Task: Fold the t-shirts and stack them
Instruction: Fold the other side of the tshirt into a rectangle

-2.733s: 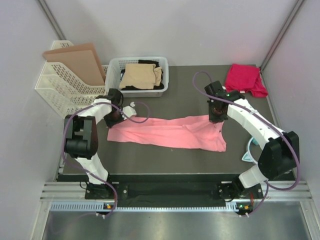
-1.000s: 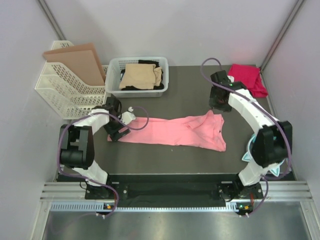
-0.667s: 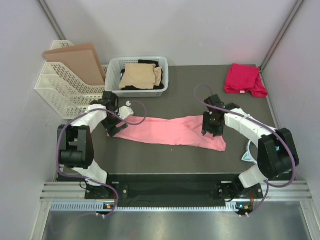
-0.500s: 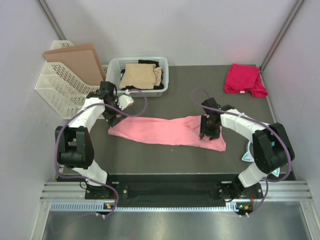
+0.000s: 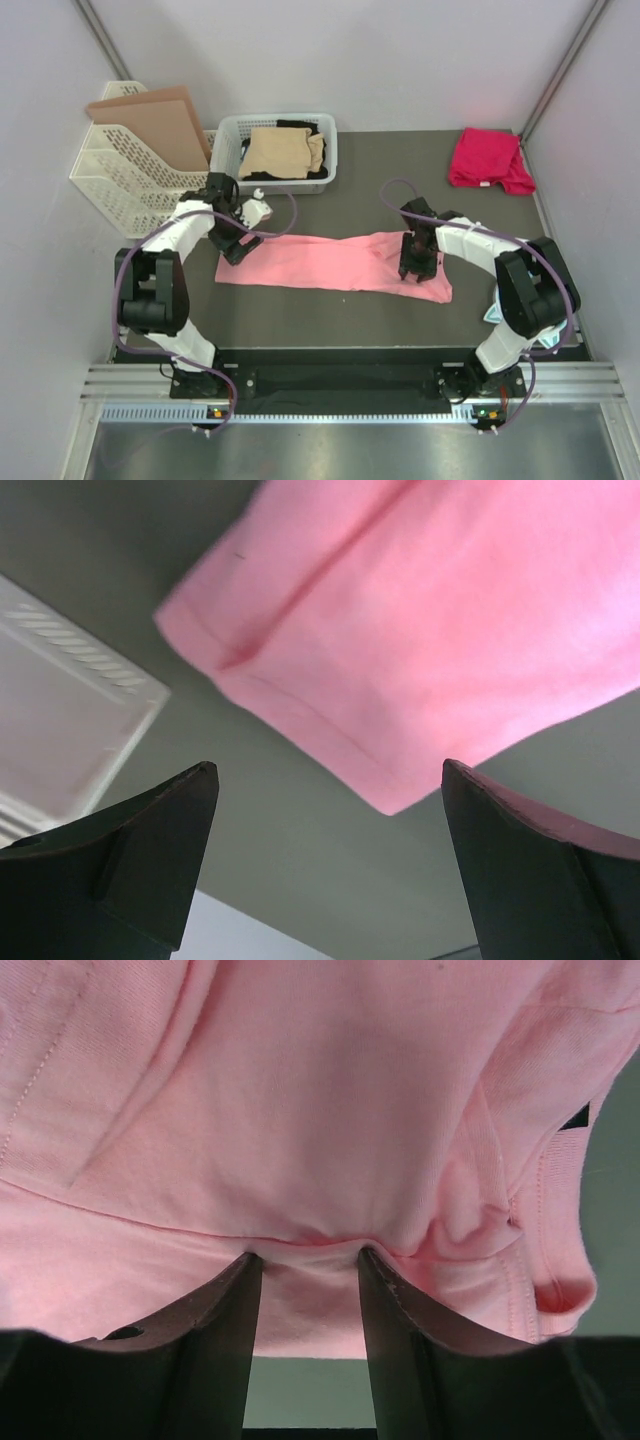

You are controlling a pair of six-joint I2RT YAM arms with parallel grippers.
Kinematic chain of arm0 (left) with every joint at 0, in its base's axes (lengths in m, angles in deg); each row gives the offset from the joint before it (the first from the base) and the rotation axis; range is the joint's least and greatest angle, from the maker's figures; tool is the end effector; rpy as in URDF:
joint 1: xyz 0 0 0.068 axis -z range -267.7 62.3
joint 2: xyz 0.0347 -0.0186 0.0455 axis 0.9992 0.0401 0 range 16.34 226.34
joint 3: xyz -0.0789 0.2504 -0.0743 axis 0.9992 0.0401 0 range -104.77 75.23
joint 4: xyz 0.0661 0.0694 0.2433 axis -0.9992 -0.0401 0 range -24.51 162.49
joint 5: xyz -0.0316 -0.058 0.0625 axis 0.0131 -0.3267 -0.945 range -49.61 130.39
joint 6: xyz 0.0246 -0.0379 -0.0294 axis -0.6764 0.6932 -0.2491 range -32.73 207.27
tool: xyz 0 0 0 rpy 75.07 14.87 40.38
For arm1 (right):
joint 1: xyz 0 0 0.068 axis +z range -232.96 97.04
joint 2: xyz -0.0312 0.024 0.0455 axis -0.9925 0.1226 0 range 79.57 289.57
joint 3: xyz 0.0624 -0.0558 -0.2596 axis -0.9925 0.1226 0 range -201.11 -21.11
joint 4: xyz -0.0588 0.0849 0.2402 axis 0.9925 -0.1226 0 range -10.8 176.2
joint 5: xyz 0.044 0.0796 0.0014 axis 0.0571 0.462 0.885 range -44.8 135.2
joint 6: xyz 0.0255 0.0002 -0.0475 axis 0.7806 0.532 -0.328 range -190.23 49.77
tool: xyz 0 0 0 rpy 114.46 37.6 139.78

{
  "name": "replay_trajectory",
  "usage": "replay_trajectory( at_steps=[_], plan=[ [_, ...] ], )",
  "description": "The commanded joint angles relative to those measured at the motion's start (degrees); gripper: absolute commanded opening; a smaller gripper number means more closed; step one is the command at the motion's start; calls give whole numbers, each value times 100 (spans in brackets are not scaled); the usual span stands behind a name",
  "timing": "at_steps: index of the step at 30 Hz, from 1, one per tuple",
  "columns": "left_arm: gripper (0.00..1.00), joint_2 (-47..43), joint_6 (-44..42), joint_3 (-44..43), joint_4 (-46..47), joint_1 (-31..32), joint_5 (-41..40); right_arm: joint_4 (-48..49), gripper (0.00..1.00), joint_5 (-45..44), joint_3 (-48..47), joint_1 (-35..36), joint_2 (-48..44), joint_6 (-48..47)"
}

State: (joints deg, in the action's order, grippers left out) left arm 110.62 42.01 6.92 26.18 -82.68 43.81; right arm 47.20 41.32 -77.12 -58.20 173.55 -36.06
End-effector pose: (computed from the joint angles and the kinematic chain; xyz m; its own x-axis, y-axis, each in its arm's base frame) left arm 0.3182 -0.0300 0.2191 -0.5930 0.7639 -0.2547 0.7482 0.6396 0.1763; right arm 0.2671 0.1205 0.1666 -0.9589 0.1750 -0.2236 0.1628 0.9840 0.0721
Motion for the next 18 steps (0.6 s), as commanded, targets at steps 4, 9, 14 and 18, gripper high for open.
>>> replay_trajectory(
  at_steps=[4,9,14,18],
  plan=[
    [98,-173,183,810,385,-194,97,-133,43,-569,-68,12,33,-33],
    [97,20,447,758,307,-458,448,-239,41,-772,-51,-93,7,-104],
    [97,134,517,530,52,-913,931,-257,40,-807,64,-278,24,-121],
    [97,284,553,100,-379,-1239,1581,-318,39,-913,125,-462,-2,-227]
  ],
)
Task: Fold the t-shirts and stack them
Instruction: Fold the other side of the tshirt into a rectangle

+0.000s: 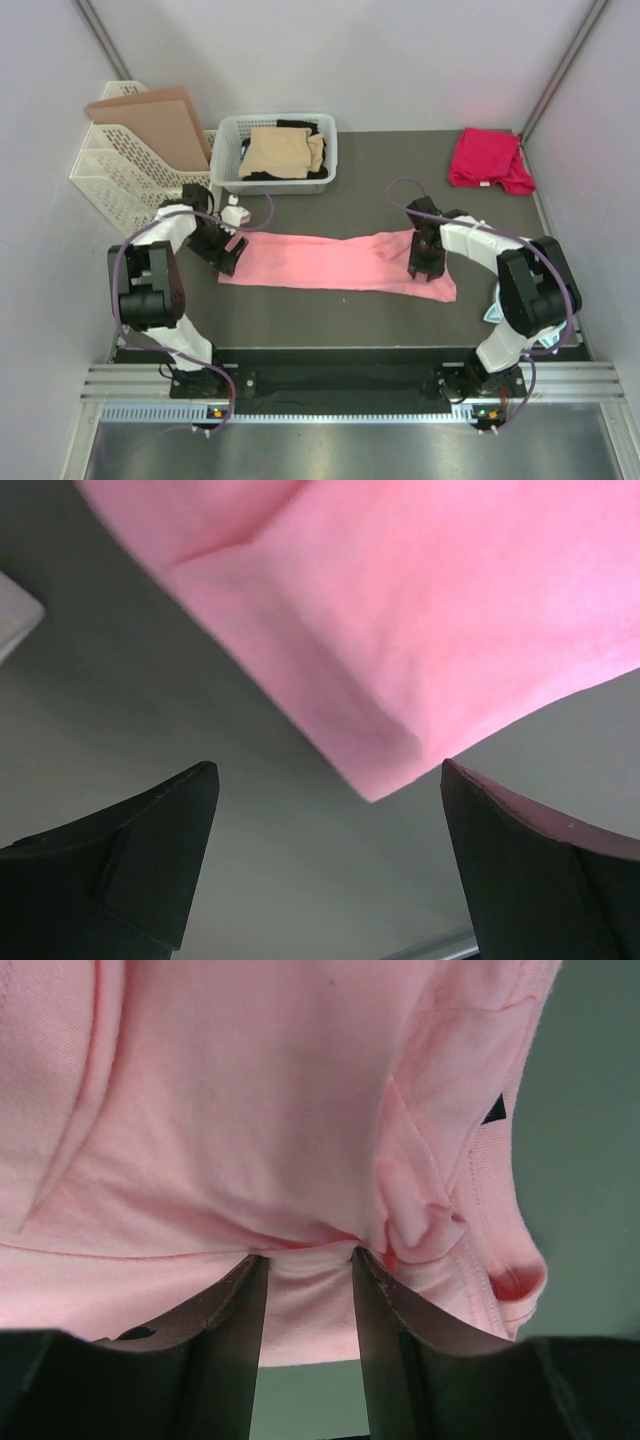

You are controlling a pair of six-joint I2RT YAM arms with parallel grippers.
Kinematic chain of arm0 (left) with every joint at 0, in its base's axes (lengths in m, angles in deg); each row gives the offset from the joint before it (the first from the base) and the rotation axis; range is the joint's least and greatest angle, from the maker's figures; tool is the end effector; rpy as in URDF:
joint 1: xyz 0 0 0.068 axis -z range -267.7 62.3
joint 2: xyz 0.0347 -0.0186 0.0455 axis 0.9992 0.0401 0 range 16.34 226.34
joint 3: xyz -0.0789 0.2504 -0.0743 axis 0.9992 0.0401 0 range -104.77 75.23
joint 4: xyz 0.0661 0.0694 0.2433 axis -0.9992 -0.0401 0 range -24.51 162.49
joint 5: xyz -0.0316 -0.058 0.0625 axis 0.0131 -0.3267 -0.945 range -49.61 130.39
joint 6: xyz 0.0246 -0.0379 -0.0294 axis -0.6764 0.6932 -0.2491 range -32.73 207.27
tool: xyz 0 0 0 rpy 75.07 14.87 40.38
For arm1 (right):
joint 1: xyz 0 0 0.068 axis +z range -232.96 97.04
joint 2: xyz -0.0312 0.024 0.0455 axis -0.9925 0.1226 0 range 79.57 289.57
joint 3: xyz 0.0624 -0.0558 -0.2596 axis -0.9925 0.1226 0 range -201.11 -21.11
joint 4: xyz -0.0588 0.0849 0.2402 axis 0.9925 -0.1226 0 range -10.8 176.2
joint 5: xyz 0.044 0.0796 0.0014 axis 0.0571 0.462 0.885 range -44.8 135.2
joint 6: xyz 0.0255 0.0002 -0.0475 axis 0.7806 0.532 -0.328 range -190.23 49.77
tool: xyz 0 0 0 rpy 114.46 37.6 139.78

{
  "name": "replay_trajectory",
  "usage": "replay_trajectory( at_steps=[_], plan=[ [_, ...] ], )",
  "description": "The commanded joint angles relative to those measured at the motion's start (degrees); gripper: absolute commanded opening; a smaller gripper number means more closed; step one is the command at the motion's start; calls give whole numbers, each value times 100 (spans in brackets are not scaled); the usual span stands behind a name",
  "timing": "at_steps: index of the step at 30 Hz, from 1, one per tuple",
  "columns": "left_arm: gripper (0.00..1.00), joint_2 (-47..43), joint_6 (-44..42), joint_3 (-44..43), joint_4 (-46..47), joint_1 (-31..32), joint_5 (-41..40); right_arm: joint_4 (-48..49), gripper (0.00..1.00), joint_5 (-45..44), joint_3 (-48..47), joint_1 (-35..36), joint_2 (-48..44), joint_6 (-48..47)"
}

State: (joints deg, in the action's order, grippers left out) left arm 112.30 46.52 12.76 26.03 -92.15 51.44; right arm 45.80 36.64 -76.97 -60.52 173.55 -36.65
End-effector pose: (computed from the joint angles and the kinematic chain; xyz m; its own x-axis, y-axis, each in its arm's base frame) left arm 0.3035 0.0168 0.1837 -0.7716 0.5826 -0.2555 0.6084 0.7931 -0.0290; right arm 0.2699 0.1057 0.1657 -0.9482 0.2003 -0.2465 0.2095 0.9777 -0.0115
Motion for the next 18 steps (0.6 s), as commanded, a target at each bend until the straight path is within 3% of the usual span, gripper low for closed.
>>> replay_trajectory(
  at_steps=[1,10,18],
  plan=[
    [97,203,120,-650,-416,-354,907,-231,39,-497,110,-274,-45,-168],
    [96,950,454,-1266,-724,-557,1654,-126,38,-322,259,-336,-265,-221],
    [94,1284,481,-1425,-777,-522,1690,-108,36,-278,312,-319,-406,-229]
  ],
)
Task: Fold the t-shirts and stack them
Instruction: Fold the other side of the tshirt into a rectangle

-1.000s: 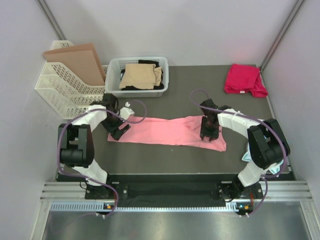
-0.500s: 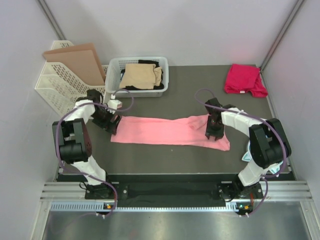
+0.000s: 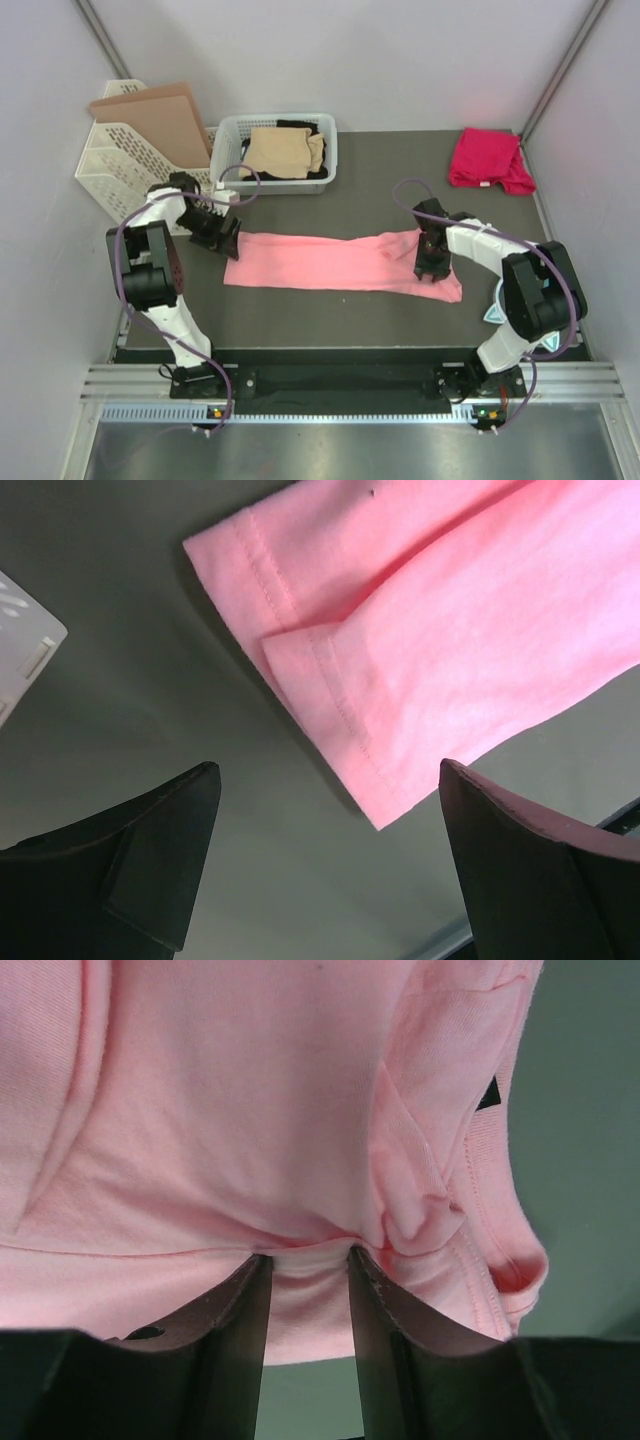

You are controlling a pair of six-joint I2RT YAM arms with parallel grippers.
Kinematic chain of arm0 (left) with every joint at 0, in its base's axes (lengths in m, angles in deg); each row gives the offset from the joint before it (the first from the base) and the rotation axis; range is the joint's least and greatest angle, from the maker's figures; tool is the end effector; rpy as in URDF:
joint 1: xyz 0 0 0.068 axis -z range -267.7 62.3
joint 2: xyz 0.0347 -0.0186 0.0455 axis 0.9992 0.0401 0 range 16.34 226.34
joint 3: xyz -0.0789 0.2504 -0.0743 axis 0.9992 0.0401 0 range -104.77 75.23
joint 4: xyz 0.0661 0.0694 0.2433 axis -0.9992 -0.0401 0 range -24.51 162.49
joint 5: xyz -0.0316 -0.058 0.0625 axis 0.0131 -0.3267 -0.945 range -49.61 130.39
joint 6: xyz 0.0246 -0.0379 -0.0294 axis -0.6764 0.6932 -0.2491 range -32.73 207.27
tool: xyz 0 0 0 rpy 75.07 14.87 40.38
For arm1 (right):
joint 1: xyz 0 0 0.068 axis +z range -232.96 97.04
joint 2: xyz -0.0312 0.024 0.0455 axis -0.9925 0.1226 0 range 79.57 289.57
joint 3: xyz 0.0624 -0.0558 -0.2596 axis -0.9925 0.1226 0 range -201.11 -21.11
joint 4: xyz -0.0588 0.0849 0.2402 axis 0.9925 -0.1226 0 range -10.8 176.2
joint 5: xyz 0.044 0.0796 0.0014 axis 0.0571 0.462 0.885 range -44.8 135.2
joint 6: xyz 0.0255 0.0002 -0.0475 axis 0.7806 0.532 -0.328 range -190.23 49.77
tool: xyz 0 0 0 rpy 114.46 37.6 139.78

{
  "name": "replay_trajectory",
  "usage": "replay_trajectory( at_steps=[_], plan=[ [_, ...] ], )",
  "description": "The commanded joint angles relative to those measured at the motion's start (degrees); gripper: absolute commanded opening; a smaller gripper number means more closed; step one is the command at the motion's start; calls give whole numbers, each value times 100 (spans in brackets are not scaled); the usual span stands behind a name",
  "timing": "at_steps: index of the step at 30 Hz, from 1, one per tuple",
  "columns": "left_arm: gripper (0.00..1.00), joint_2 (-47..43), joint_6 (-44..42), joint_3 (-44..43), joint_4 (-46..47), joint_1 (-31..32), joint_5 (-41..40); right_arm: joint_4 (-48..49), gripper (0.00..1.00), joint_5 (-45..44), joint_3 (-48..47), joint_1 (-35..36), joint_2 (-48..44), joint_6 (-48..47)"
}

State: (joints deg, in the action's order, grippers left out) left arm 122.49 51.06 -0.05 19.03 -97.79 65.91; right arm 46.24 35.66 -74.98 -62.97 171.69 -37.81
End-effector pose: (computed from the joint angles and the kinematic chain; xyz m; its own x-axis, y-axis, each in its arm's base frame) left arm 0.3424 0.0454 0.1873 -0.8591 0.3886 -0.3331 0.4851 0.8259 -0.2875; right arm 0.2667 0.0907 0.1659 -0.9402 0.2207 -0.2595 0.2356 0.9715 -0.0274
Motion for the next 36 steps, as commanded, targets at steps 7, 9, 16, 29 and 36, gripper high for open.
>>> replay_trajectory(
  at_steps=[7,9,16,29,36],
  plan=[
    [91,275,-44,188,106,402,-494,-152,35,-110,140,-83,-387,-105],
    [91,214,-9,382,316,507,-740,-169,34,-101,148,-74,-414,-105],
    [91,-68,-88,1112,721,622,-1260,-169,33,-92,131,-83,-510,-140],
    [94,-639,219,1693,1073,991,-927,-284,34,-241,201,31,-862,-219],
    [89,-157,509,1412,776,982,-267,-451,34,-408,350,146,-1213,-219]
  ],
)
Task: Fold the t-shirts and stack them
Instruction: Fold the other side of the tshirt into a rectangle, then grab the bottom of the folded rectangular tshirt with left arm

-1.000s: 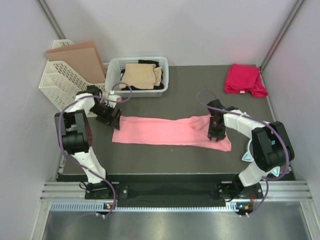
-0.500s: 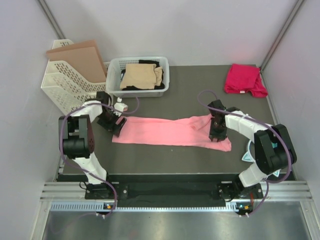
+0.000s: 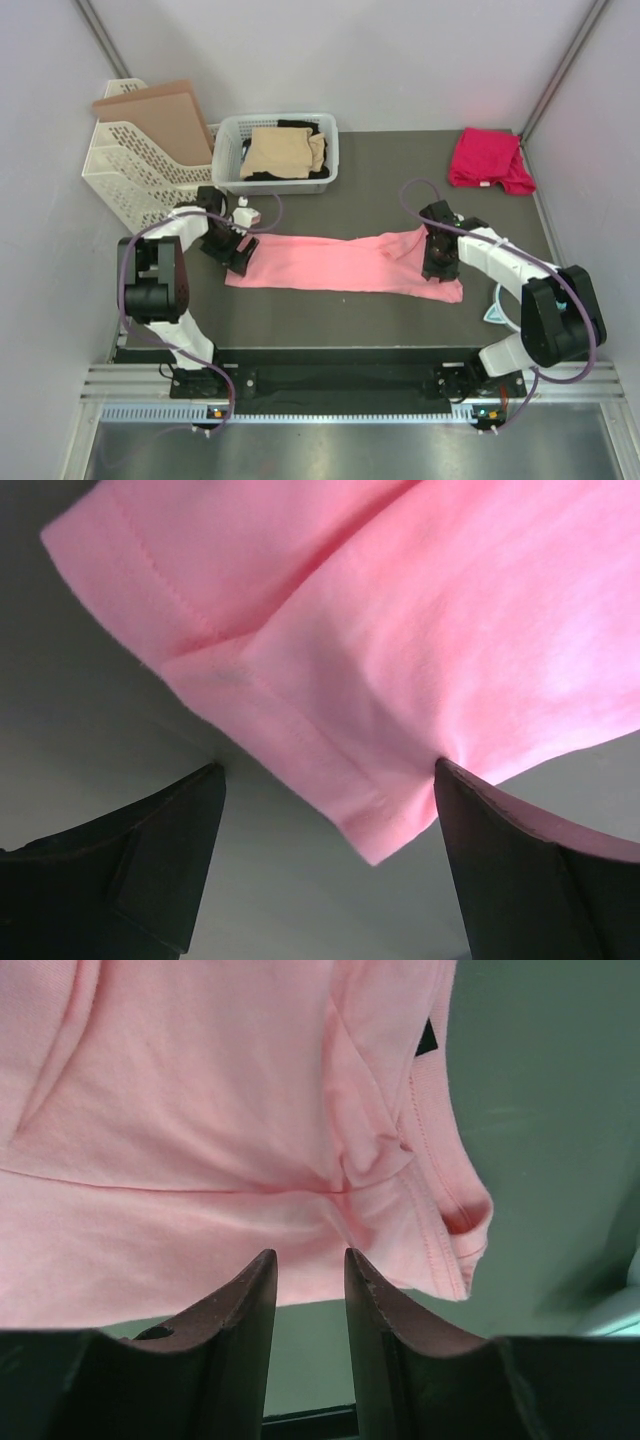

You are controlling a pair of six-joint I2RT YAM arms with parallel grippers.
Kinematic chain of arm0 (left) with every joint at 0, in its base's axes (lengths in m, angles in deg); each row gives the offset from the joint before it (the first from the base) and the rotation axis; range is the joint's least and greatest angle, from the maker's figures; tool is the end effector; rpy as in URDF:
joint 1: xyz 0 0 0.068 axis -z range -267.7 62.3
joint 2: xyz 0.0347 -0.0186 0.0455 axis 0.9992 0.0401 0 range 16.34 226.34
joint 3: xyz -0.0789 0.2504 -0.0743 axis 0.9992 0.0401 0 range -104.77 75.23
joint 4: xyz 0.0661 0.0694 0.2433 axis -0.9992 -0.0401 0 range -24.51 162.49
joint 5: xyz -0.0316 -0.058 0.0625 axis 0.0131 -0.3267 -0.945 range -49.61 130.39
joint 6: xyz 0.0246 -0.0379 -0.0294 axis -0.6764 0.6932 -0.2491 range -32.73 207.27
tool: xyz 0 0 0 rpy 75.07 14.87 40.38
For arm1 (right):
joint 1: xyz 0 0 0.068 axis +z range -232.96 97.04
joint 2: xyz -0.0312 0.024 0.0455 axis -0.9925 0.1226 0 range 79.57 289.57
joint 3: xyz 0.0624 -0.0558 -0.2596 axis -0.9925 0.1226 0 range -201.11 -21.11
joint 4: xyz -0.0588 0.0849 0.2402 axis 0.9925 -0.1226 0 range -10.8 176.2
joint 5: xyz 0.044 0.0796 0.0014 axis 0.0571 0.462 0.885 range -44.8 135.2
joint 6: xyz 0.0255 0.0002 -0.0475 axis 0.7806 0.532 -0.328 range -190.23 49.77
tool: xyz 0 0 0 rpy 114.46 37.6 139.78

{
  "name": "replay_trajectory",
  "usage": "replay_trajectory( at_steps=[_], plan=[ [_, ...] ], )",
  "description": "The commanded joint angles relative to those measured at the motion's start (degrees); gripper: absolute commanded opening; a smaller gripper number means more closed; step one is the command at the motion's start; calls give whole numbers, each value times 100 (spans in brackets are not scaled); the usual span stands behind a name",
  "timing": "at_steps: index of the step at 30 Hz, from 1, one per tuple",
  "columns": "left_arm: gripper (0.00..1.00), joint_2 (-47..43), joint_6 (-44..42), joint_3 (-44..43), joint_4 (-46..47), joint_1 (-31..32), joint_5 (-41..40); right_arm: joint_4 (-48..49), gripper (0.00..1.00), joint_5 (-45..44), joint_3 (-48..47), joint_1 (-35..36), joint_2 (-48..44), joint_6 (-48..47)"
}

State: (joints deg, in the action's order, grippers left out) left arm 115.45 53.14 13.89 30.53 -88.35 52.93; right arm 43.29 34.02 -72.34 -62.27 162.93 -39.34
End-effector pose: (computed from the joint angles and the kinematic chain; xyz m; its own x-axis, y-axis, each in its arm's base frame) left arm 0.3117 -0.0041 0.1646 -0.7989 0.5387 -0.2676 0.5750 0.8146 -0.0768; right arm 0.2428 0.0843 0.1909 -0.9295 0.1874 -0.3177 0.2069 0.9780 -0.0282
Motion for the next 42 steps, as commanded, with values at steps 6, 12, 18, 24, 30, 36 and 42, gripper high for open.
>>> replay_trajectory(
  at_steps=[6,12,18,24,30,36,42],
  plan=[
    [75,688,425,-97,-428,38,1374,-199,33,-244,16,155,-399,-22],
    [76,601,530,130,-173,38,1243,-217,33,-236,24,190,-451,-48],
    [79,373,600,377,38,-146,971,-235,32,-244,16,225,-557,-75],
    [80,-23,750,500,266,-217,698,-191,31,-209,-11,234,-531,-92],
    [61,301,1005,404,372,-217,627,-191,30,-209,-2,252,-548,-66],
    [0,381,1093,369,381,-208,680,-226,28,-209,-2,260,-583,-75],
    [0,127,988,211,74,-243,505,-270,27,-227,-107,278,-592,-75]
  ],
)
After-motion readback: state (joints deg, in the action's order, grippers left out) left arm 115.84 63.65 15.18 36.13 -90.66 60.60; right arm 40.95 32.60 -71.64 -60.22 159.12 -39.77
